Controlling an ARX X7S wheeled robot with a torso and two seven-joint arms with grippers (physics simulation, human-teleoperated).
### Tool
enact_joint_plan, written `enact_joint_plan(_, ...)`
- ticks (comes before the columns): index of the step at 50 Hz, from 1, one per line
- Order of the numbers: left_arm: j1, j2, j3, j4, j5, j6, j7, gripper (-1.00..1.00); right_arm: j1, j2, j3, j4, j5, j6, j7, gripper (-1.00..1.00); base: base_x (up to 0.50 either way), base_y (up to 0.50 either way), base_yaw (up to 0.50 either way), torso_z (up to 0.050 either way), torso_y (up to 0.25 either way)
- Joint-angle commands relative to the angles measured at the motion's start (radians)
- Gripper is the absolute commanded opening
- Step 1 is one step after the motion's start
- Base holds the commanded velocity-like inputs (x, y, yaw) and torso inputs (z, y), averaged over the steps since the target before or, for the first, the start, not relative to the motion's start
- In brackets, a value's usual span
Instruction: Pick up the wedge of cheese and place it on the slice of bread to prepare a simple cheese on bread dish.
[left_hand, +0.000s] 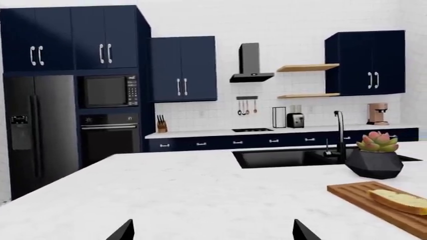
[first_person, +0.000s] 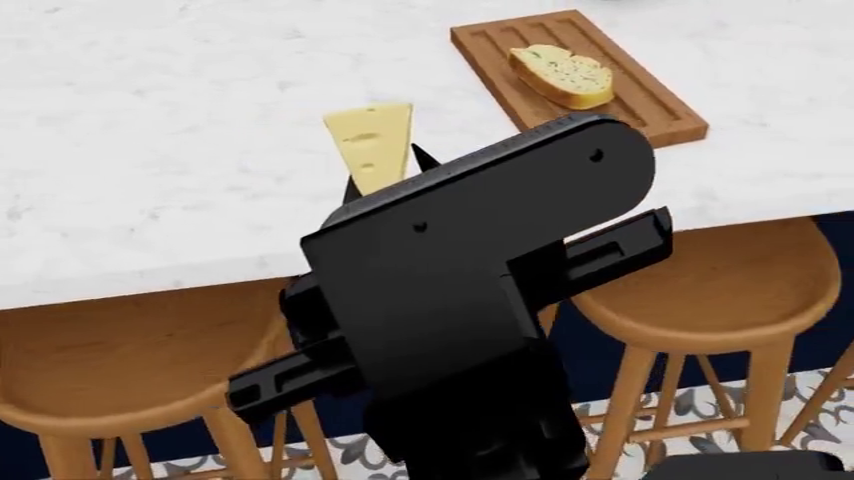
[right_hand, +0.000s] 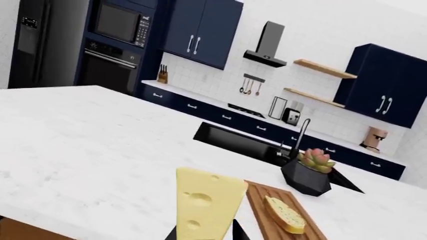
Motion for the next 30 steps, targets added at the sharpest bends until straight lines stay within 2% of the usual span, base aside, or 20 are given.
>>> enact_joint_plan(1, 0.002, 0.000, 0.005, -0.002, 0.005, 0.005, 0.000, 1.00, 0.006, 0.000, 0.011, -0.008, -0.016, 0.021, -0.004, -1.00, 0.49, -0.10, 0.00, 0.000, 0.000)
enact_joint_plan(17, 0.003, -0.005, 0.007, -0.004, 0.004, 0.013, -0.002, 1.00, 0.011, 0.001, 0.020, -0.011, -0.024, 0.030, -0.012, -1.00, 0.50, 0.01, 0.00, 0.000, 0.000)
enact_joint_plan(30, 0.005, -0.010, 0.007, -0.003, 0.001, 0.021, -0.003, 1.00, 0.021, -0.010, 0.028, -0.009, -0.014, 0.044, -0.013, -1.00, 0.41, 0.25, 0.00, 0.000, 0.001)
